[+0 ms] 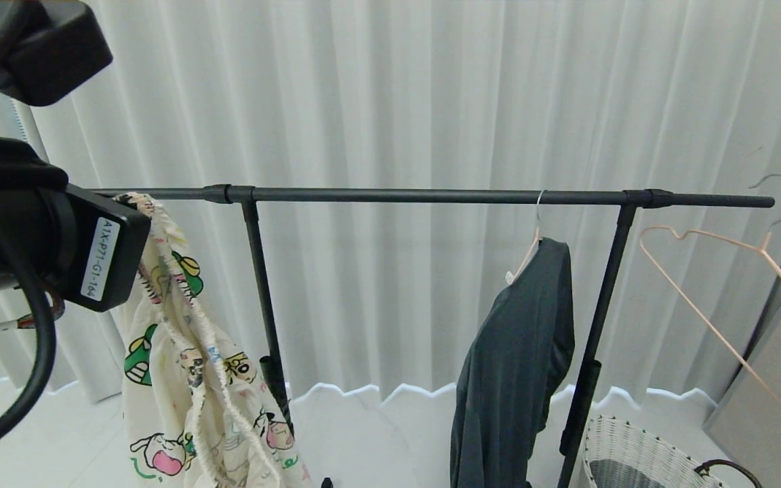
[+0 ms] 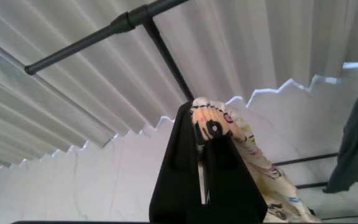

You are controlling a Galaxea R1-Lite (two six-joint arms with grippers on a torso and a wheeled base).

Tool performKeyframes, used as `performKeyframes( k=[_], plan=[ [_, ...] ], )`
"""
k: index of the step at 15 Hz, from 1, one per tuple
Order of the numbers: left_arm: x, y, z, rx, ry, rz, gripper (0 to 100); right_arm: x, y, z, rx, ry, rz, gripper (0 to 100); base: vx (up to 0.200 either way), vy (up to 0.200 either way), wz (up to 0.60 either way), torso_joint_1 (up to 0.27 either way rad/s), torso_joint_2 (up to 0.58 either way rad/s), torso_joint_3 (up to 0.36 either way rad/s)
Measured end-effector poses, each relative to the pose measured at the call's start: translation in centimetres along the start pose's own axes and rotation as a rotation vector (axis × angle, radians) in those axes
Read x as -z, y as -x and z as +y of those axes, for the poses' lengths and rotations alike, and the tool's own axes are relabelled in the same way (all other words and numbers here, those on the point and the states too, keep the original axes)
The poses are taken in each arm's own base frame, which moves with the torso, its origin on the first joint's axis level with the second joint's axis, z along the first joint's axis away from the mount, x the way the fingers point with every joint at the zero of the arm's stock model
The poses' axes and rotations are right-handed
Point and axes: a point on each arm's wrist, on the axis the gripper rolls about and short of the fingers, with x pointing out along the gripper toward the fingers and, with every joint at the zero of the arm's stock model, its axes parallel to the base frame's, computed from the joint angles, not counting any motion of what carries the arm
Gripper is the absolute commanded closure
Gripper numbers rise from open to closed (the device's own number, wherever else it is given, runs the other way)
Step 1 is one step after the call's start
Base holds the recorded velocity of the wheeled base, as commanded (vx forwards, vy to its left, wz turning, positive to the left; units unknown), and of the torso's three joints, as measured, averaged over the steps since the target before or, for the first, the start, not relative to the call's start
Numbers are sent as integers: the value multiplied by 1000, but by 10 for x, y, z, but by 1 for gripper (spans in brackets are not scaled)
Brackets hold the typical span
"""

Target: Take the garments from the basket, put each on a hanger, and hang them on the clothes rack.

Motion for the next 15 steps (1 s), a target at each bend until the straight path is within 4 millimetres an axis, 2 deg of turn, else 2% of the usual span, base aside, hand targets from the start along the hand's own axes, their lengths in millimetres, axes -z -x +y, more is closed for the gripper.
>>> performKeyframes(
  k=[4,6,9,13,15],
  plan=[
    [4,-1,-1,1,-10,11,100,4,11,17,-134,72,-21,100,-200,0,0,2,6,2],
    [8,-2,-3,1,-11,12,100,9,22,32,-260,143,-30,100,-200,0,0,2,0,2],
    [19,-7,-8,3,-19,33,100,25,39,52,-467,262,-23,100,0,0,0,0,0,0],
    [36,-21,-23,-12,179,93,100,47,68,74,-766,341,31,100,0,0,0,0,0,0],
    [46,-32,-35,-7,194,149,100,56,85,85,-916,336,70,100,0,0,0,0,0,0]
  ],
)
